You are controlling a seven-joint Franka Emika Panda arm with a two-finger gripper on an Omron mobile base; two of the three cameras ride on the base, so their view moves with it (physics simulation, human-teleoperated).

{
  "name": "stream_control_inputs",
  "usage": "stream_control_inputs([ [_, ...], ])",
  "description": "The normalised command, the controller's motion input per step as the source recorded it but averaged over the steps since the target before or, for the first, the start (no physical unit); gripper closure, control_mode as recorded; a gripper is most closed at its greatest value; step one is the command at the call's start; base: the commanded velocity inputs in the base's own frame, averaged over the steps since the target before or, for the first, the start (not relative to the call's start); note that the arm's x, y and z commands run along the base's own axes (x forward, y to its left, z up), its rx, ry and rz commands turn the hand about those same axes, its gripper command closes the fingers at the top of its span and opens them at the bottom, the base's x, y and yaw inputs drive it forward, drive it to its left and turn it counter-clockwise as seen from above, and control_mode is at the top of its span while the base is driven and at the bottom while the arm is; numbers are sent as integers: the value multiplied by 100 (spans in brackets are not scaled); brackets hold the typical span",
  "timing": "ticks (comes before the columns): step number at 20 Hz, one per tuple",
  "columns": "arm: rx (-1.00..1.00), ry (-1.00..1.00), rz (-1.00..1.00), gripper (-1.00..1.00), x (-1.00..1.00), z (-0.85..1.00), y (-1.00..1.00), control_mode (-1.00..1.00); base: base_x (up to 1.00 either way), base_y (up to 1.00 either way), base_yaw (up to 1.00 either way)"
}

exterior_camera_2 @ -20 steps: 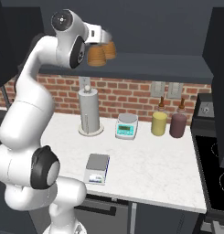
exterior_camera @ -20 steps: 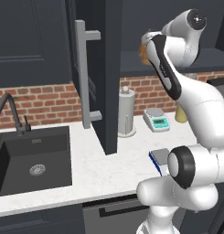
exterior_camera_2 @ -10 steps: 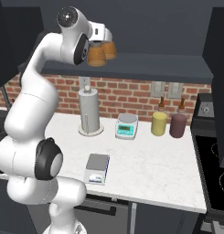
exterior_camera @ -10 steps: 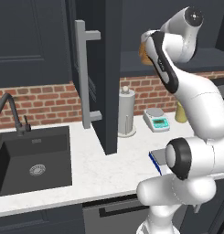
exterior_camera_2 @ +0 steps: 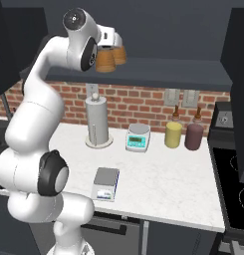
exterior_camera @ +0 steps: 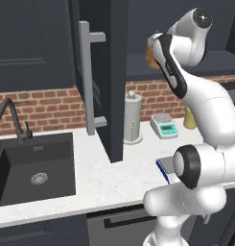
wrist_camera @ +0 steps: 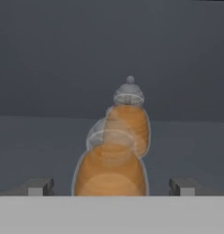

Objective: Pick the honey bottle and place it on the digital scale for weighing, and close the cabinet.

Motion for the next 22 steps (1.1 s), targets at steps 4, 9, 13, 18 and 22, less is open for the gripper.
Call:
stream_control_inputs([
  [4, 0, 0, 0, -100, 3, -31, 5, -100, 0, 0, 0],
  [9, 0, 0, 0, -100, 24, -5, 0, -100, 0, 0, 0],
  [13, 0, 0, 0, -100, 35, 0, 0, -100, 0, 0, 0],
  [18, 0, 0, 0, -100, 37, 0, 0, -100, 0, 0, 0],
  [22, 0, 0, 0, -100, 29, 0, 0, -100, 0, 0, 0],
])
